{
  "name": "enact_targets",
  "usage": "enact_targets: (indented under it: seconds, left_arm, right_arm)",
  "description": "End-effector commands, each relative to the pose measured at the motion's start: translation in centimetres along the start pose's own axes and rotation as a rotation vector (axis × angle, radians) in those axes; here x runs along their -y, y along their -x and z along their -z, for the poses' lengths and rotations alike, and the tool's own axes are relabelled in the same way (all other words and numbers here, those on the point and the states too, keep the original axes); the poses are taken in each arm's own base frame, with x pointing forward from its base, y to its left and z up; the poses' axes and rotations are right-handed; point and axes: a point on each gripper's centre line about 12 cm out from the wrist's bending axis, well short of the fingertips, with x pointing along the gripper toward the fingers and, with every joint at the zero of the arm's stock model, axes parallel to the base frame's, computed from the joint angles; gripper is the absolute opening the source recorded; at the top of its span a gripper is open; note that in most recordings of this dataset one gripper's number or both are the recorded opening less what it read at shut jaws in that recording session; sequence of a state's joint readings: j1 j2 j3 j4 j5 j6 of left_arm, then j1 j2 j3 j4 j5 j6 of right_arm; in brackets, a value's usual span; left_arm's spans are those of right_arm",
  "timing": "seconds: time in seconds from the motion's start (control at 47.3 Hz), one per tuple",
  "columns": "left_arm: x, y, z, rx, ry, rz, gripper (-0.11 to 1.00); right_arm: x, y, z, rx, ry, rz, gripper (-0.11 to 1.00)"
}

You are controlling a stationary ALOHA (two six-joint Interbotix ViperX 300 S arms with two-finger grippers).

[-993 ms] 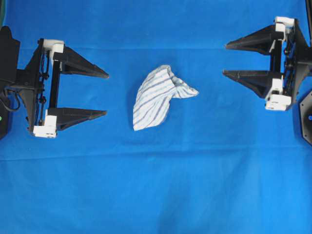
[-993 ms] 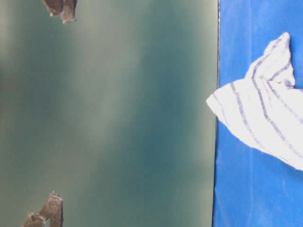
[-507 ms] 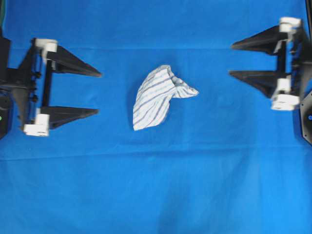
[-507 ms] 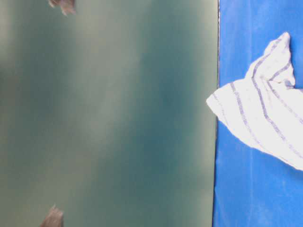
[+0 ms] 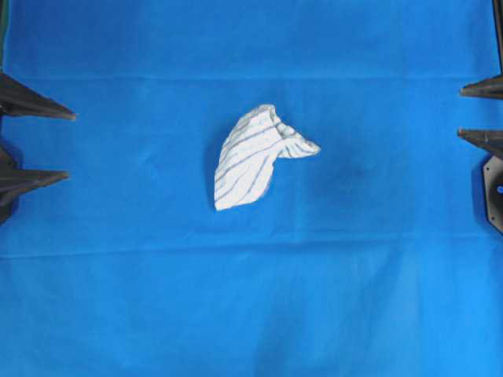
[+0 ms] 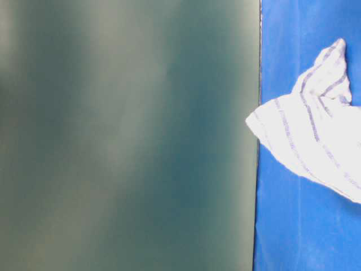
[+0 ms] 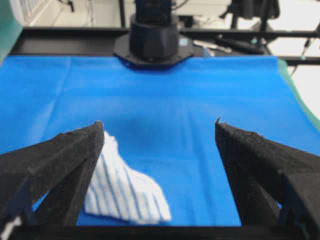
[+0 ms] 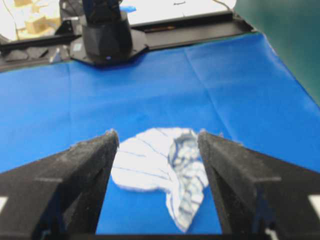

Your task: Hand over the towel.

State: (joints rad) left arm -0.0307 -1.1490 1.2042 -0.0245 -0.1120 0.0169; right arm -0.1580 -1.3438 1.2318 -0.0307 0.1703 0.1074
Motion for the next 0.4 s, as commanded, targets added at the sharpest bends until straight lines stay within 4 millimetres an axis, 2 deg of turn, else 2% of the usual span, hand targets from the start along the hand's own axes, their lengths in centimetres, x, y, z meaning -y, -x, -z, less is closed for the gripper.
enact_targets:
  seconds: [0.0,0.19,0.38]
  left_arm:
    - [-0.2,1.2,0.4,0.029,0.002,-0.011,0.88]
    - [-0.6,3.1,3.2,-0.004,-0.001,-0.04,0.88]
    - [-1.0,4.1,4.9,-0.031,0.0,-0.074,0.88]
  right_arm:
    - [0.1,0.4,1.0,0.008,0.005,-0.002,0.7]
    - [0.2,0.6,3.3,0.014,0.003,-0.004,0.7]
    - [0.3,0.3,4.1,-0.006,0.002,-0.002,0.7]
